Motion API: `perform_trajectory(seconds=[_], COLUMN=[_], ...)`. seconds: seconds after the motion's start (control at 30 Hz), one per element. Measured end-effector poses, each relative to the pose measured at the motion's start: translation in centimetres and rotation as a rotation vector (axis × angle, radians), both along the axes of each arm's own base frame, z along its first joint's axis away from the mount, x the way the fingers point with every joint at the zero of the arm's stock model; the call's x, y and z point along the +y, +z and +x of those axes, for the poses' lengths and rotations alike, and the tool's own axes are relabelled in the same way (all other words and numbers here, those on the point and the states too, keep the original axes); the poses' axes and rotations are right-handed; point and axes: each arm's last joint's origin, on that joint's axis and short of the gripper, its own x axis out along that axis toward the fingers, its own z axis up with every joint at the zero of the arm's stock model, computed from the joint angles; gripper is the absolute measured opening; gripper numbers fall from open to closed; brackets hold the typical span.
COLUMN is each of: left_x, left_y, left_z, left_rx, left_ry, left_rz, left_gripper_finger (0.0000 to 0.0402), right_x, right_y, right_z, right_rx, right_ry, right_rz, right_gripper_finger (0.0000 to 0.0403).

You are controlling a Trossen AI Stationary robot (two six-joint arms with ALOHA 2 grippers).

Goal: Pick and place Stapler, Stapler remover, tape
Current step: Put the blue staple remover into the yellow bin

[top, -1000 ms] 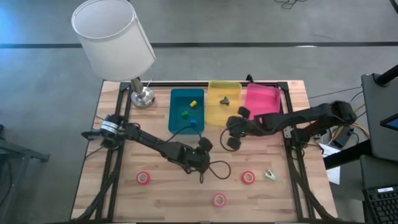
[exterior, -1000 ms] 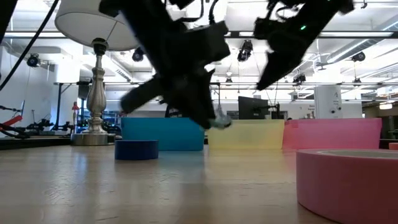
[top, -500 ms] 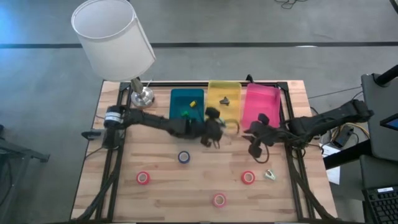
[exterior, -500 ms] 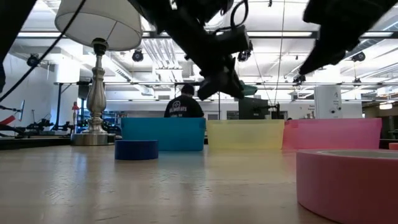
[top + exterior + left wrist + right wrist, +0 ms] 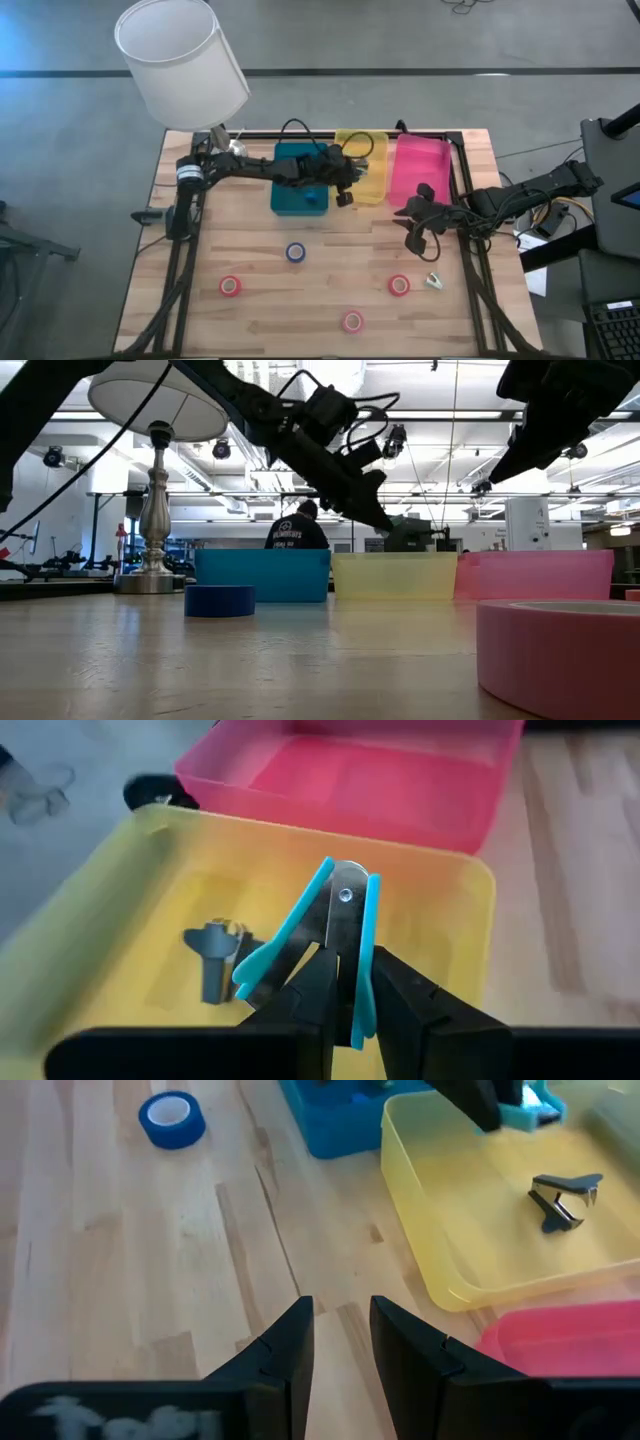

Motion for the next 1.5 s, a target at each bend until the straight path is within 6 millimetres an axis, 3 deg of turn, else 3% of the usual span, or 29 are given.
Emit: perform_trajectory(seconds=[0.17,0.43,1.27,1.5], left_x=[0.5,1.1,2.2,2.8], left_y=[-2.1,-4.7,-4.8,-4.8], left_z=[0.4,0.6,0.2,0.0], left_rx=[0.007,0.047,0.054,0.058], left_ry=[0.08,0.205,0.204,0.195], left_rz=[-0.131,-0.161,-0.206,-0.238], left_gripper_finger=[0.0053,0.0053,0.0054,0.0083], right_x=[0.0,0.0,0.0,0.0], right_y=[0.1,0.1,0.1,0.1], right_z=[0.0,0.0,0.0,0.0], right_rx=[-0.006,-0.005,-0.006,-0.007], right_ry=[0.004,0.009,0.008,0.008], right_rz=[-0.003,-0.008,-0.008,-0.008], right_gripper_finger=[0.0095,0.0095,0.0095,0.0095])
